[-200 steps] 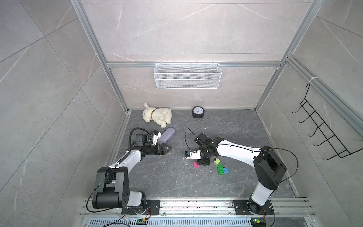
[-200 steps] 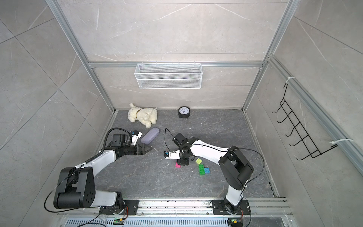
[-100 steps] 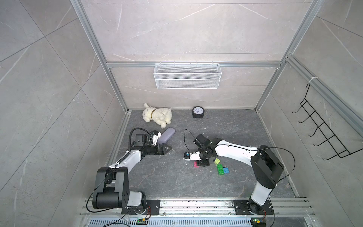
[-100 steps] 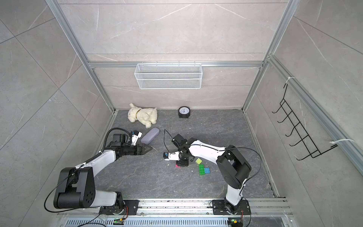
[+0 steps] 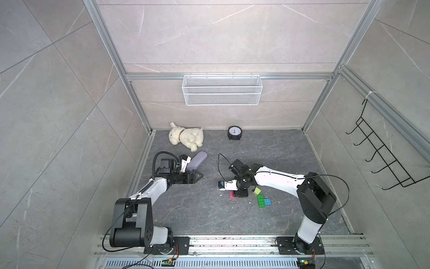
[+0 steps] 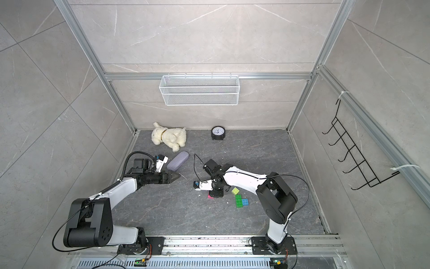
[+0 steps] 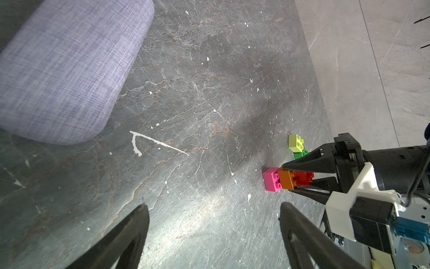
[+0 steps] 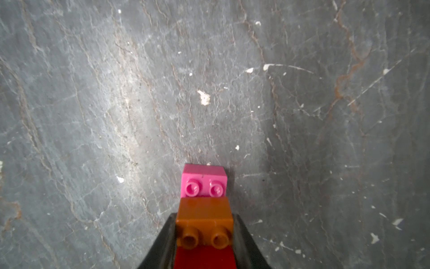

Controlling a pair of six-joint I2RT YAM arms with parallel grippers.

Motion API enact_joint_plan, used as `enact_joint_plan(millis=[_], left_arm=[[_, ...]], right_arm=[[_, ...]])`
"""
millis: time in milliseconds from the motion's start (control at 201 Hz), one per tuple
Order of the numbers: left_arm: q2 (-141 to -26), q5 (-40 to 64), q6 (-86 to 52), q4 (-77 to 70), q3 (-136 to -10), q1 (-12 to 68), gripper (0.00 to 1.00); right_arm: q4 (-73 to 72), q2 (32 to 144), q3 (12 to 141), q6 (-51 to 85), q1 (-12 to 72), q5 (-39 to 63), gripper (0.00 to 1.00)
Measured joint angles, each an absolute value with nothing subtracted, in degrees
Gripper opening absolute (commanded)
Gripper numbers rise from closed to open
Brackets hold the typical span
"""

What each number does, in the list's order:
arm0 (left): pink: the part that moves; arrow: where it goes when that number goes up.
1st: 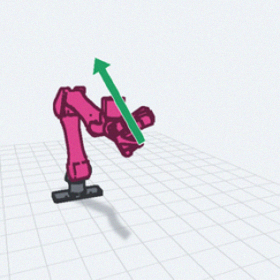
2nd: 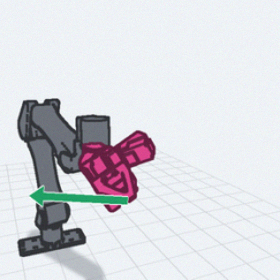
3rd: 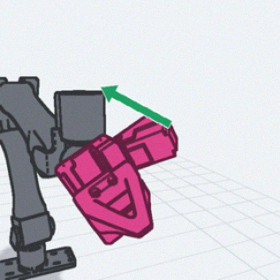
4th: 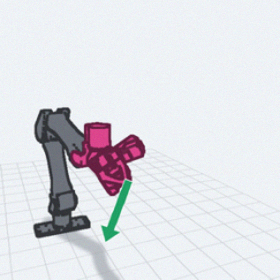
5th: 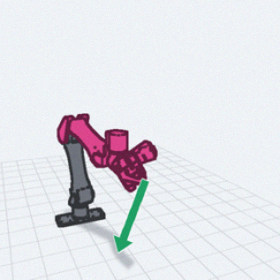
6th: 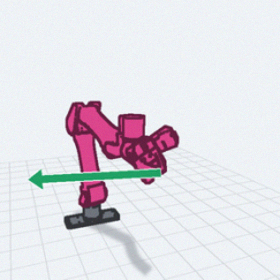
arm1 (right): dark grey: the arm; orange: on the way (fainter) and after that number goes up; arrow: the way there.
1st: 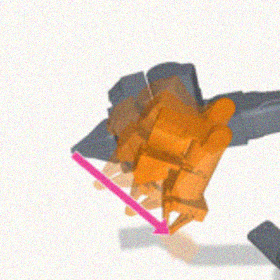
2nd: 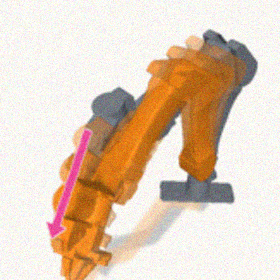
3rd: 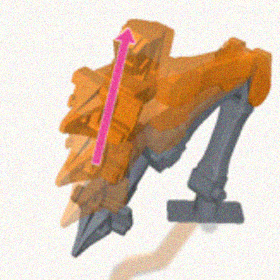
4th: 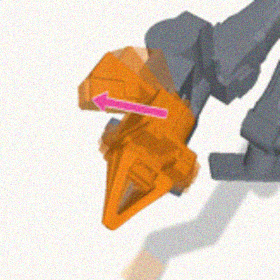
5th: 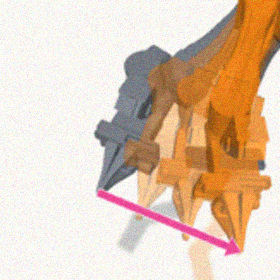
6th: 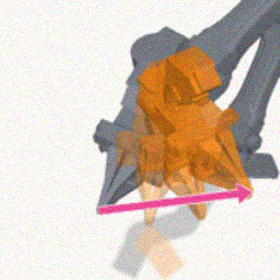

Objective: Assemble the letter y with lego
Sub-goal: Assemble the lego brick with the lego brick, then move the lego brick at the center of the board.

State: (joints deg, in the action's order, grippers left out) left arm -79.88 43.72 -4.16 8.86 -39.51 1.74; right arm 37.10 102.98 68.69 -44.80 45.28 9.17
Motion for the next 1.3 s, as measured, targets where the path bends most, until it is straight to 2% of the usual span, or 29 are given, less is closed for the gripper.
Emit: enact_joint_plan(millis=[687, 1299], left_arm=[[-79.9, 43.7, -4.4, 8.9, -39.5, 1.7, 0.90], [-80.1, 43.6, -4.4, 8.8, -39.5, 1.7, 0.90]], right_arm=[[37.8, 102.8, 67.6, -44.1, 45.6, 7.6, 0.25], [45.5, 107.7, 74.7, -43.5, 48.2, 2.3, 0.23]])
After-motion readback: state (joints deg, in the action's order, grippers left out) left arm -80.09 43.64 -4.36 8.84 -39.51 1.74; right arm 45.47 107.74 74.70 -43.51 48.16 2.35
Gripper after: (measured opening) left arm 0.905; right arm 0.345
